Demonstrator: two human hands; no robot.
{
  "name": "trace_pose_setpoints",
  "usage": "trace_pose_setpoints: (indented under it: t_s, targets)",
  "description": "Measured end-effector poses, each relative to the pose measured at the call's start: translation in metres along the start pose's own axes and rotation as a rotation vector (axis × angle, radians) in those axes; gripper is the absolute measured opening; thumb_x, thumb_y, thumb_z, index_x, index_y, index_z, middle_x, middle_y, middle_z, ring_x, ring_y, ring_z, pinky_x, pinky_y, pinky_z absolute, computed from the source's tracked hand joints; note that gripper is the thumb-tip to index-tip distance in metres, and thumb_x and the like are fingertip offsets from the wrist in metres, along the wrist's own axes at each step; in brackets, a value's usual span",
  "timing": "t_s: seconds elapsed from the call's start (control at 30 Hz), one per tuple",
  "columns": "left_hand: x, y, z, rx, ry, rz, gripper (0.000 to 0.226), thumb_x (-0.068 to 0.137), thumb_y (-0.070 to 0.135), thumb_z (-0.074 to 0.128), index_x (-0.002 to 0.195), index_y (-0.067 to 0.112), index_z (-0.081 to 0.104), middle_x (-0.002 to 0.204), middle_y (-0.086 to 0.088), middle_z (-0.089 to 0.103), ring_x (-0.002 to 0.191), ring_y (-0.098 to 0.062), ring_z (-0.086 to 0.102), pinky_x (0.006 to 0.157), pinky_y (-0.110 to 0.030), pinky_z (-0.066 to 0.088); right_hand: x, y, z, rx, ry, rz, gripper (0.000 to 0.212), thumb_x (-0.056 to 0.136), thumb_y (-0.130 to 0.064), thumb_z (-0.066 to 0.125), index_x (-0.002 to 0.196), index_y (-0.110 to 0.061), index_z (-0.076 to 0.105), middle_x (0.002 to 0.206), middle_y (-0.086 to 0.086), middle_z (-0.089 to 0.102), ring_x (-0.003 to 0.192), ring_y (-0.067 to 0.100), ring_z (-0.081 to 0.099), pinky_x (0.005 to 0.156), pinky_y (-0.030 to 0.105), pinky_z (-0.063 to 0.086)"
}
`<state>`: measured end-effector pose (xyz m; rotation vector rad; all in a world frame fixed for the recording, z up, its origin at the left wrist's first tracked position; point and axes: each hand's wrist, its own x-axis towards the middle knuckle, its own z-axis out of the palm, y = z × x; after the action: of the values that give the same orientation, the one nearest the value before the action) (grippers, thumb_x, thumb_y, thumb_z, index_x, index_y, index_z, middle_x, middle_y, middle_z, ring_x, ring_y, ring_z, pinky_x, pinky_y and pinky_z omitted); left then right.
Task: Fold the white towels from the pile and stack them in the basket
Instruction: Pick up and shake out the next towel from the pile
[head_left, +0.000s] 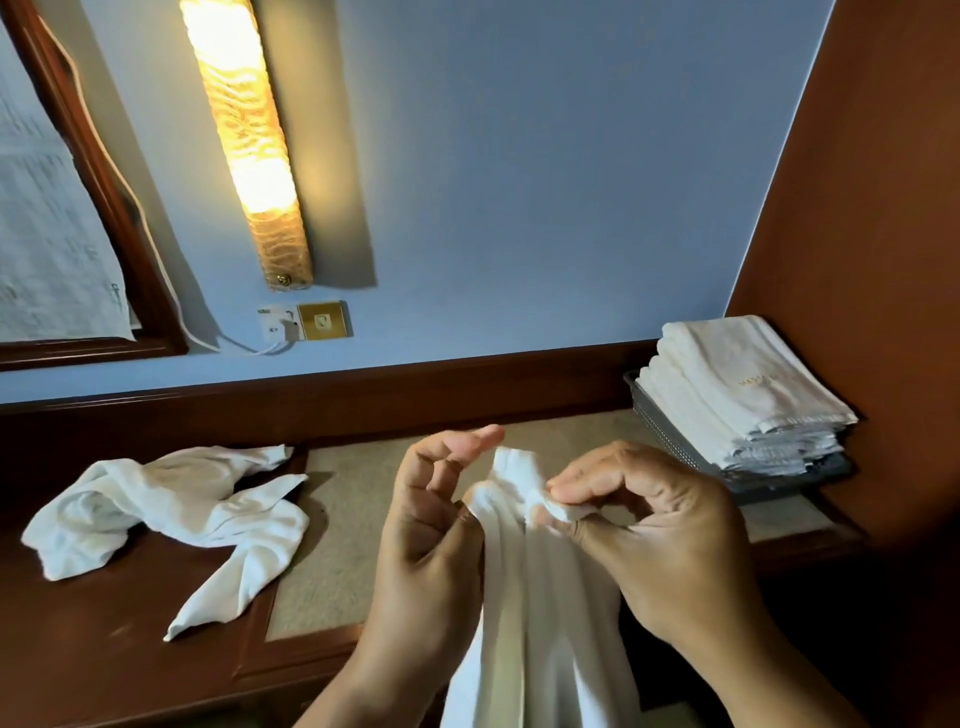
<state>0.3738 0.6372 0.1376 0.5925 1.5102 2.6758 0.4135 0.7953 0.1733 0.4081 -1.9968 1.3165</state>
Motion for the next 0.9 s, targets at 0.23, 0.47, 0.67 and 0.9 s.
trace_pose_setpoints:
  t_s: [0.23, 0.47, 0.67, 0.9]
  targets:
    - [-0.006, 0.001, 0.018, -0.278, 0.099, -0.217, 0.028, 0.073, -0.002, 0.068, 0.093, 0.018, 0.069, 0.089, -0.009, 0.062, 0.066, -0.021, 0.062, 0.06, -0.032, 0.054, 0.009, 0.004, -0.005, -0.053, -0.106, 0.102, 0.013, 0.072, -0.031, 0.086, 0.081, -0.025, 0.078, 0.078, -0.006, 0.07, 0.072, 0.019, 0.067, 0.065, 0.027, 0.052]
    - [0.001, 0.01, 0.009, -0.186, 0.013, -0.093, 0.039, 0.06, 0.02, 0.096, 0.086, 0.012, 0.068, 0.091, -0.013, 0.067, 0.073, -0.02, 0.067, 0.063, -0.029, 0.057, 0.02, 0.0, -0.015, 0.012, -0.248, 0.222, 0.025, 0.081, -0.013, 0.082, 0.1, -0.027, 0.074, 0.084, -0.007, 0.07, 0.078, 0.013, 0.066, 0.073, 0.022, 0.053]
    - [0.01, 0.016, 0.002, -0.001, -0.027, 0.035, 0.019, 0.073, 0.01, 0.085, 0.08, 0.015, 0.068, 0.092, -0.014, 0.069, 0.086, -0.025, 0.068, 0.075, -0.033, 0.057, 0.029, -0.001, -0.014, -0.036, -0.321, 0.204, 0.026, 0.085, -0.015, 0.077, 0.105, -0.031, 0.075, 0.09, -0.008, 0.07, 0.086, 0.012, 0.067, 0.075, 0.018, 0.053]
    - [0.018, 0.02, -0.003, 0.379, 0.008, 0.291, 0.02, 0.089, -0.006, 0.054, 0.091, 0.013, 0.062, 0.098, -0.007, 0.065, 0.095, -0.026, 0.064, 0.079, -0.03, 0.052, 0.039, 0.005, -0.007, -0.216, -0.228, 0.023, 0.007, 0.092, -0.015, 0.069, 0.095, -0.022, 0.068, 0.087, -0.01, 0.062, 0.083, 0.013, 0.062, 0.068, 0.017, 0.047]
